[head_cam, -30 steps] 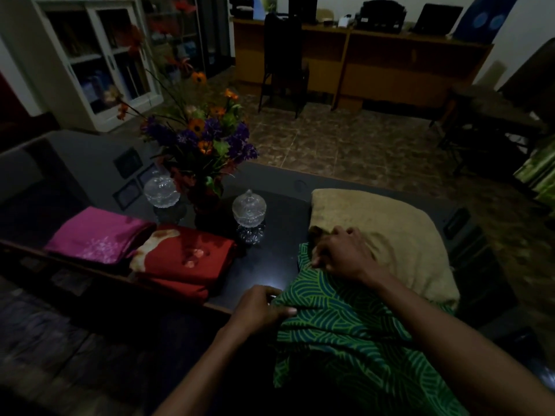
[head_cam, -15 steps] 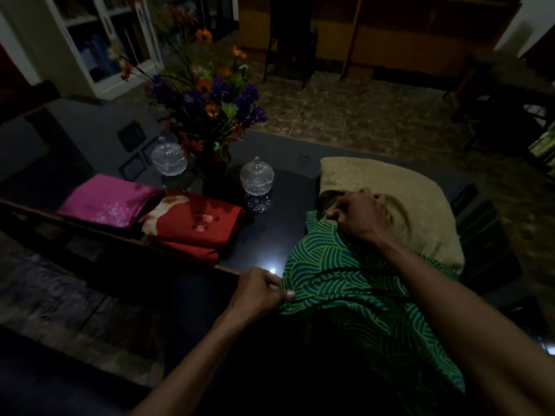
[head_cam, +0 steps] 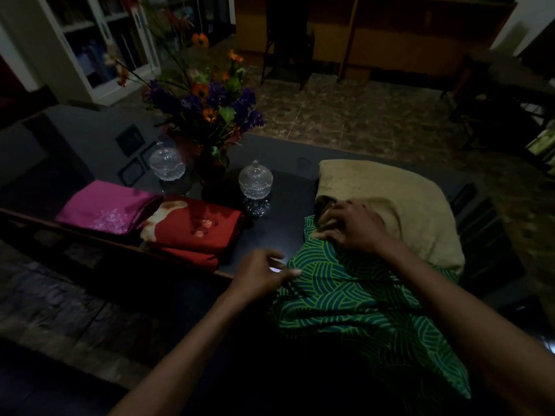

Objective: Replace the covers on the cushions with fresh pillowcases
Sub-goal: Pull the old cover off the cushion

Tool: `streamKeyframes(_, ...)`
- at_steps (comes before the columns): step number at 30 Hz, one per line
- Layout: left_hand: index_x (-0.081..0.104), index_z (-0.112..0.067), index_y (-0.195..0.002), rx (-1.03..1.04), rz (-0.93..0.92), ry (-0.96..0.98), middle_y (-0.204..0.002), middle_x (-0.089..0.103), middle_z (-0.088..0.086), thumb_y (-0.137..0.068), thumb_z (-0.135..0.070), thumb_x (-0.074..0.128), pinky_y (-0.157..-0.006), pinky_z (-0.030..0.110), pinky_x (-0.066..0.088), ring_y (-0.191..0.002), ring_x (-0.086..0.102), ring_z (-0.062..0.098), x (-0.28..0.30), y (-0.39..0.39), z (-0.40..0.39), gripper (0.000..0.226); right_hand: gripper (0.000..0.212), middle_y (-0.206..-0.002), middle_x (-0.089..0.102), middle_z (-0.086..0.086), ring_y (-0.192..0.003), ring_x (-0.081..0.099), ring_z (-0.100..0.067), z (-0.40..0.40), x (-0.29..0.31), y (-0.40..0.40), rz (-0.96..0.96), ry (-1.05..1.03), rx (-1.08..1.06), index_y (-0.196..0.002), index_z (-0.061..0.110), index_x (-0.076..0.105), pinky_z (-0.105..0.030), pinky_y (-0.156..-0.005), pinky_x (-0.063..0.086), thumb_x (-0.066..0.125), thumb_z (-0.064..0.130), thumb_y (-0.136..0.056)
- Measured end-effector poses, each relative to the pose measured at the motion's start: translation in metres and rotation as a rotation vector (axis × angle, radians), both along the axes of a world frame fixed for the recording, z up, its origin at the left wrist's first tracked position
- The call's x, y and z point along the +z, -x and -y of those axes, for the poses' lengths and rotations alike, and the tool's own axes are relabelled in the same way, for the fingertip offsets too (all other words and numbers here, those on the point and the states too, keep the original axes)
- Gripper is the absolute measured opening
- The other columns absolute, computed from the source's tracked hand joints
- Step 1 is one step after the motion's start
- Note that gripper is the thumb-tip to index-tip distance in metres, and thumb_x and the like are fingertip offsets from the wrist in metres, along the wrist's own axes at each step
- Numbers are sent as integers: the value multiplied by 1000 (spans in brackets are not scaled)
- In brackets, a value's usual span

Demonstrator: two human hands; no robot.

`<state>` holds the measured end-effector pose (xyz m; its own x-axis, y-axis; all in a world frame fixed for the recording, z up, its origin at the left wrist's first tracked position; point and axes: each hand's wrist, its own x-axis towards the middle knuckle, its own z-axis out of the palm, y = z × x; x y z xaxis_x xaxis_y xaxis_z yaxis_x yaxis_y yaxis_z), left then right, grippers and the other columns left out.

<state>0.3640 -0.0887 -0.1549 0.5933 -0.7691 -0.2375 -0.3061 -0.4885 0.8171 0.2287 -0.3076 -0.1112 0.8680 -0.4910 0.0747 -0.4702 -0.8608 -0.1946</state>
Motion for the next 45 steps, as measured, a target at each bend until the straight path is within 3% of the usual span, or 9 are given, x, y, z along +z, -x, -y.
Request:
streamKeyframes(4, 73, -17, -87, -9, 117, -57, -78, 72, -5, -59, -37, 96, -66, 23, 53, -74, 68, 3, -7, 5, 15, 41, 26, -124, 65, 19, -119, 48, -19, -10, 1, -3, -86, -42, 28, -107, 48, 74, -39, -98, 34, 69, 60, -84)
streamKeyframes(7, 71, -14, -87, 29, -73, -46, -69, 69, -8, -62, -18, 96, -58, 16, 52, -57, 63, -6, -21, 4, 9, 36, 12, -114, 71, 14, -118, 53, -19, -16, 5, -9, -78, -15, -12, -97, 42, 77, -39, -95, 36, 72, 41, -86)
streamKeyframes(11, 72, -6, -93, 98, -295, -94, -70, 72, 3, -68, -12, 92, -57, 21, 53, -56, 67, 8, -29, 2, 3, 32, 16, -119, 68, 4, -125, 49, -22, -24, 8, -17, -180, 51, -32, -99, 36, 73, -40, -91, 30, 66, 27, -88)
streamKeyframes(15, 73, -11, -84, 61, -305, -100, -74, 74, 5, -72, -16, 90, -62, 22, 53, -63, 68, 11, -30, 1, 4, 21, 9, -118, 67, 7, -121, 48, -23, -23, 5, -11, -183, 113, -53, -94, 35, 70, -40, -86, 24, 64, 30, -88)
streamKeyframes(21, 69, -20, -82, -62, -285, -117, -71, 73, -3, -44, -47, 84, -83, 38, 60, -74, 72, 15, -27, 5, -5, 49, 11, -91, 72, 18, -107, 51, -16, 0, 10, -5, -125, 75, -146, -82, 36, 70, -37, -81, 22, 67, 25, -82)
streamKeyframes(27, 63, -20, -67, -140, -213, -137, -60, 68, -8, -69, -32, 90, -75, 30, 55, -59, 61, 2, -40, 15, -21, 29, 10, -90, 69, 22, -107, 48, -15, -5, 6, -4, -118, 19, -97, -84, 38, 72, -36, -84, 21, 71, 28, -83)
streamKeyframes(29, 70, -19, -78, -114, -161, -95, -66, 71, -6, -68, -38, 90, -75, 31, 58, -63, 65, 3, -36, 13, -19, 30, 8, -104, 68, 19, -111, 47, -17, -6, 4, -1, -82, 59, -48, -92, 40, 74, -35, -86, 23, 72, 42, -84)
streamKeyframes(33, 70, -24, -106, -92, -1, -24, -86, 67, -11, -68, -41, 91, -60, 1, 43, -69, 58, -14, -13, 13, -4, 46, 32, -127, 64, 14, -130, 46, -19, -14, -7, 0, -54, 53, 110, -115, 38, 73, -41, -107, 30, 69, 52, -86)
streamKeyframes(45, 69, -14, -63, -13, -189, -113, -58, 62, -11, -67, -32, 92, -66, 20, 47, -62, 60, 2, -38, 21, -3, 30, 9, -93, 73, 16, -97, 63, -9, -22, -7, -10, -45, 11, 2, -85, 36, 73, -34, -82, 26, 72, 28, -81)
